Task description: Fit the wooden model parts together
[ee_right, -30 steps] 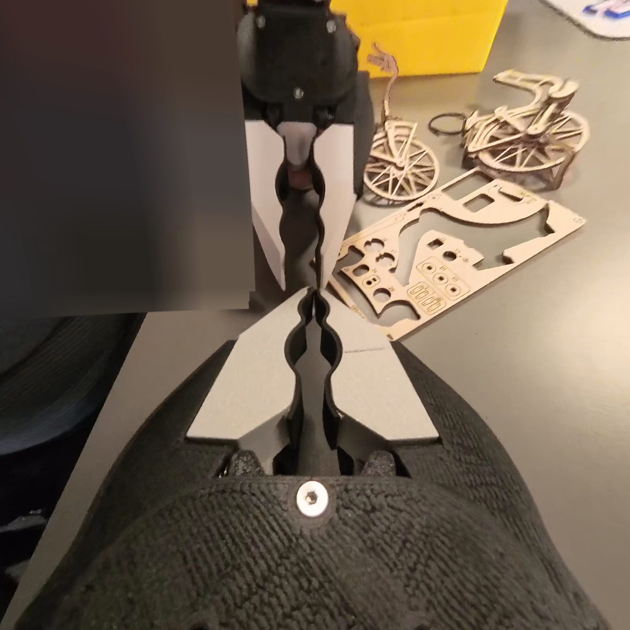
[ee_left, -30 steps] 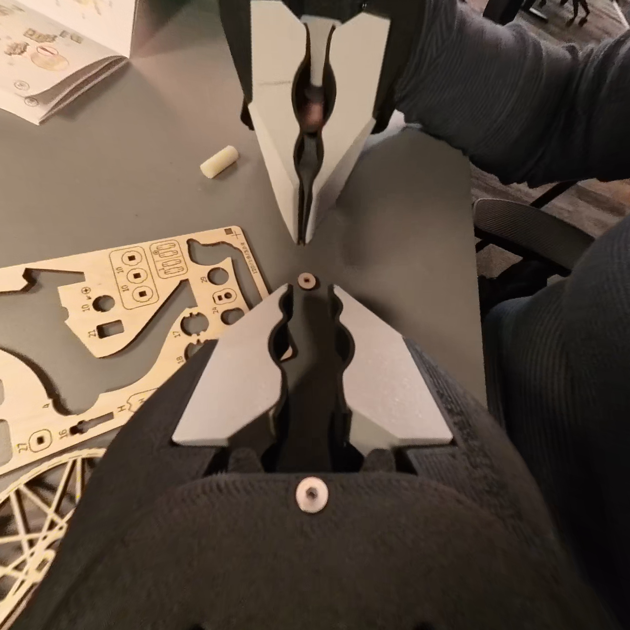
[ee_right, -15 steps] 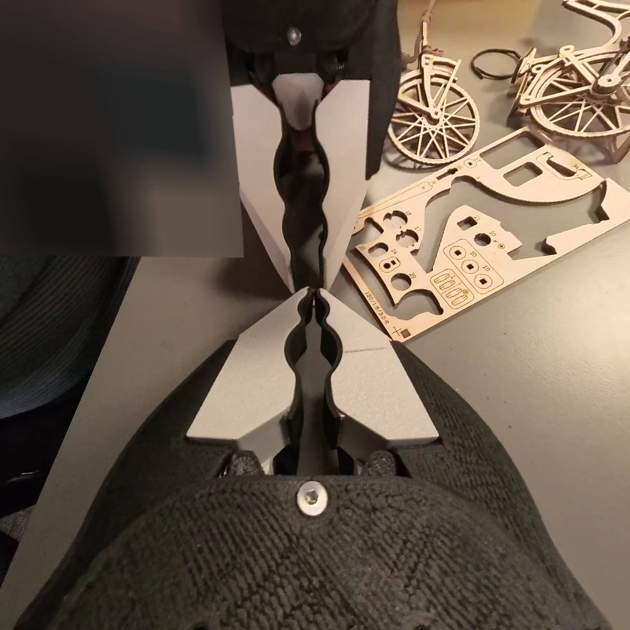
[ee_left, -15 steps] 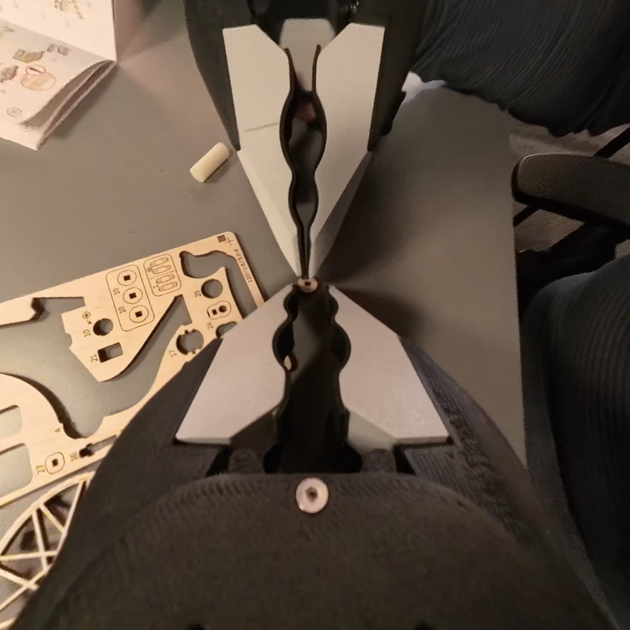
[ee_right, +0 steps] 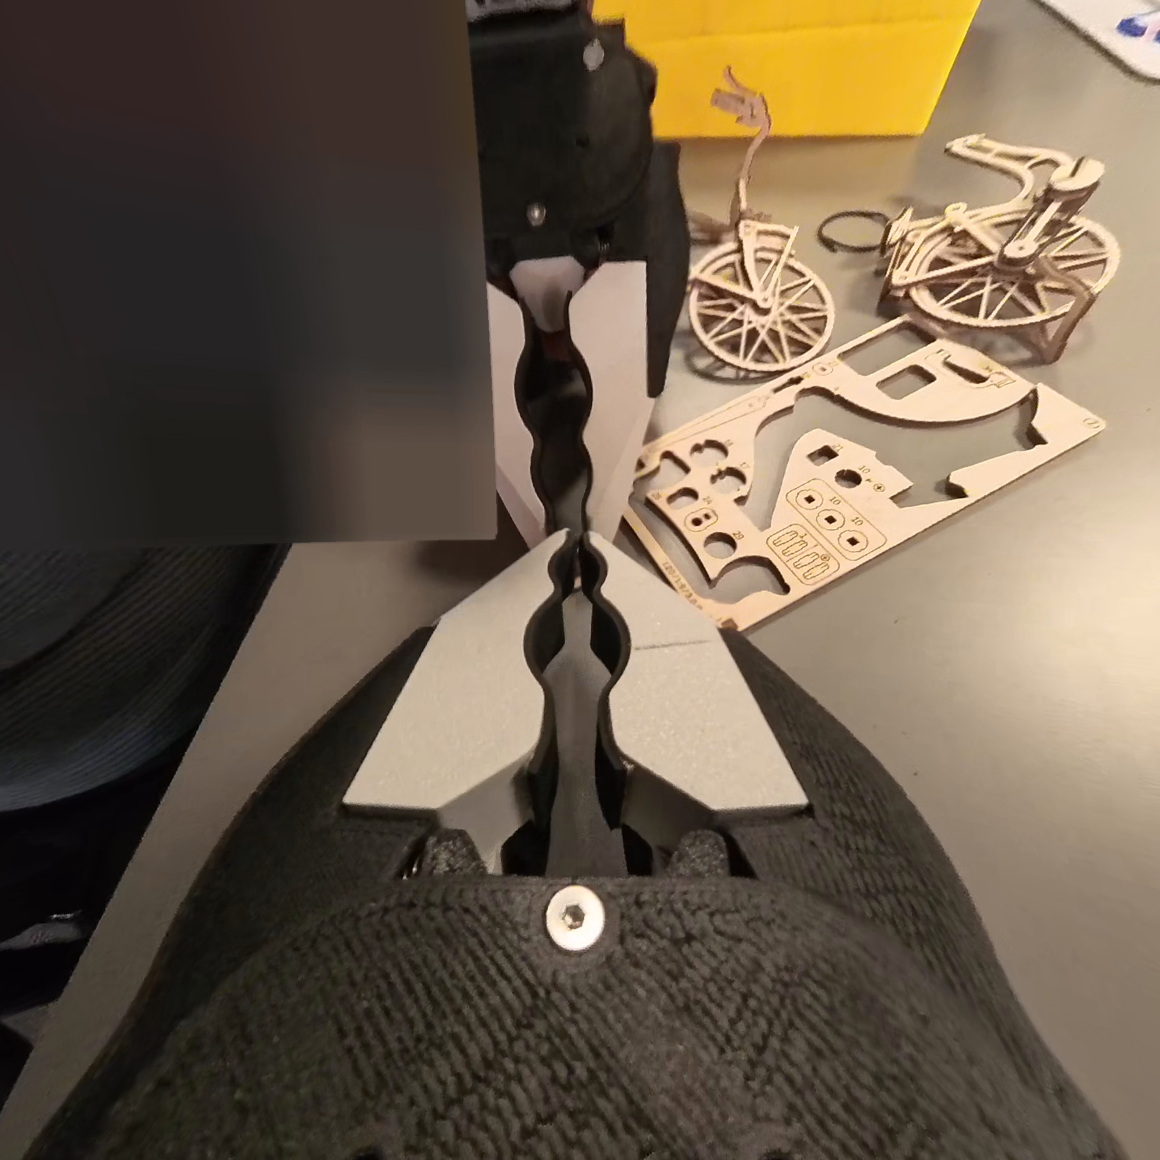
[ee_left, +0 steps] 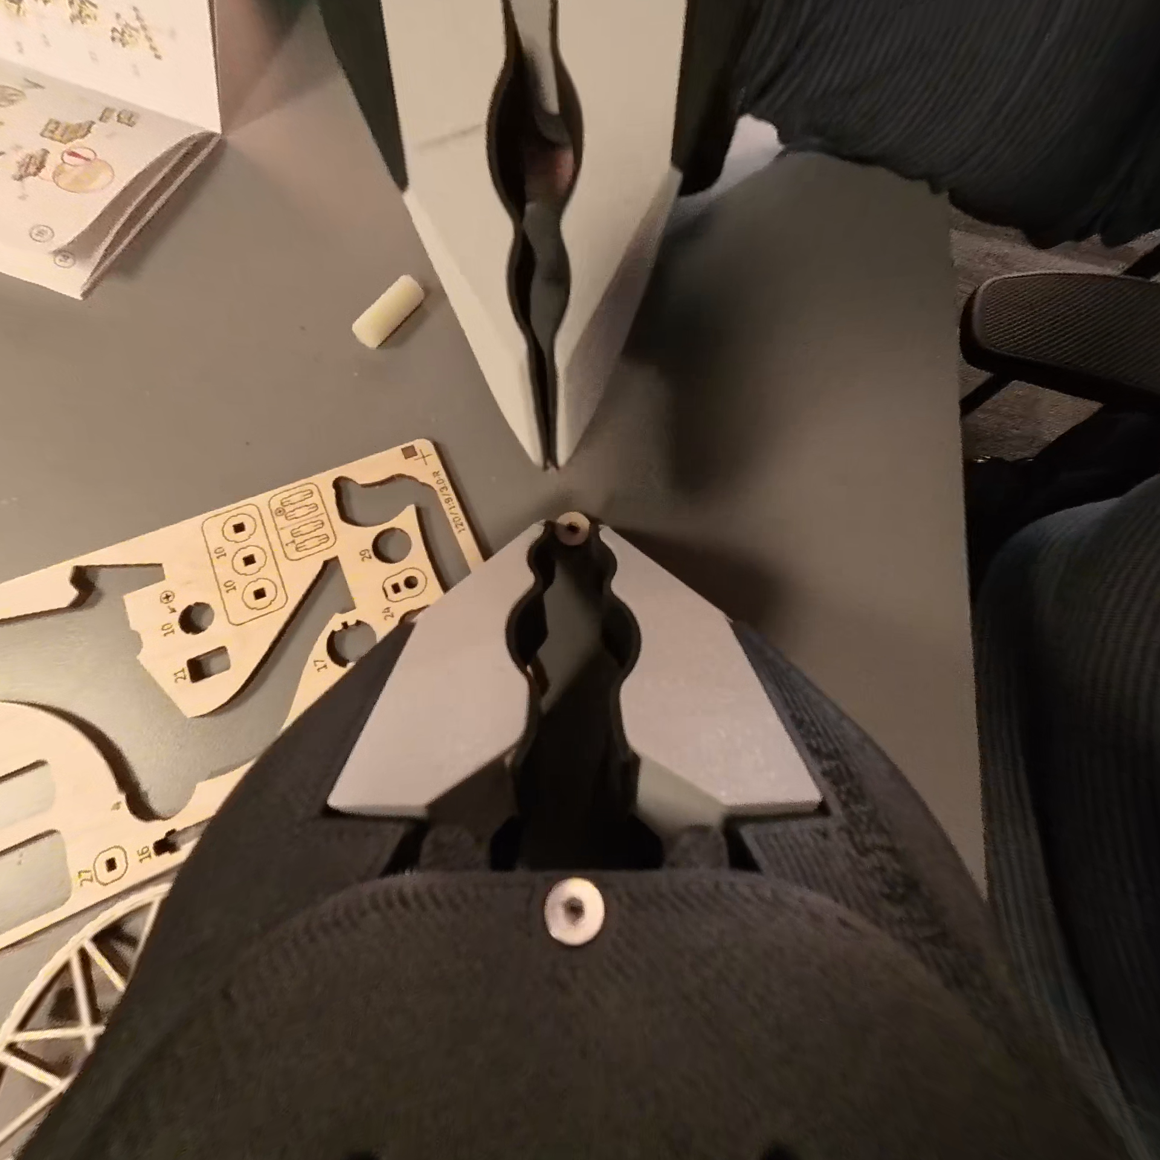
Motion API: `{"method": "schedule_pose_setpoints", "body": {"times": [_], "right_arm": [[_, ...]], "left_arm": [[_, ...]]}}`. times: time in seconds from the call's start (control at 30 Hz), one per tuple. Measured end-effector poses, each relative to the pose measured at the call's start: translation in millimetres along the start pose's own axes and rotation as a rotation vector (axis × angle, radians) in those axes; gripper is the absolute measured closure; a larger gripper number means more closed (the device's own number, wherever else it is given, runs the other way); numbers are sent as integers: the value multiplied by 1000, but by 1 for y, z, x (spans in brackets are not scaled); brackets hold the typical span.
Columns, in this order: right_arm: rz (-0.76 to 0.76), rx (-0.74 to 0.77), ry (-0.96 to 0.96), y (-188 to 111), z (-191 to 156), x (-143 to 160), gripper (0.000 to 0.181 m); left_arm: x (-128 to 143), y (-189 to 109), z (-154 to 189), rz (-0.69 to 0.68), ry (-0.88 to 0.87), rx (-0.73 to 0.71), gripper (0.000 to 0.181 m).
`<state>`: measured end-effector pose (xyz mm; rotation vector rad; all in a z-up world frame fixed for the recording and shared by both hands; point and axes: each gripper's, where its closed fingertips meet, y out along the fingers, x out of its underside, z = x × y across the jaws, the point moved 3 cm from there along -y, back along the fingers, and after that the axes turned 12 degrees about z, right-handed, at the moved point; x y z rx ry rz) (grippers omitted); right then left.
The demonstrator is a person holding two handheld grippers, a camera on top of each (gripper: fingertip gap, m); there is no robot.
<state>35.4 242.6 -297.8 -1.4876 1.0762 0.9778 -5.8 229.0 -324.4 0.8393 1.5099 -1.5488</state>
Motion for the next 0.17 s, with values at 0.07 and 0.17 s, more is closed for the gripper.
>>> {"method": "schedule_pose_setpoints", "body": {"times": [0.07, 0.17], "right_arm": [[79, 20, -22, -5, 3, -9, 181], [331, 91, -94, -18, 10, -39, 181]], "left_arm": [[-12, -5, -2, 99, 49, -30, 171], [-40, -24, -13, 333, 75, -114, 172]]}}
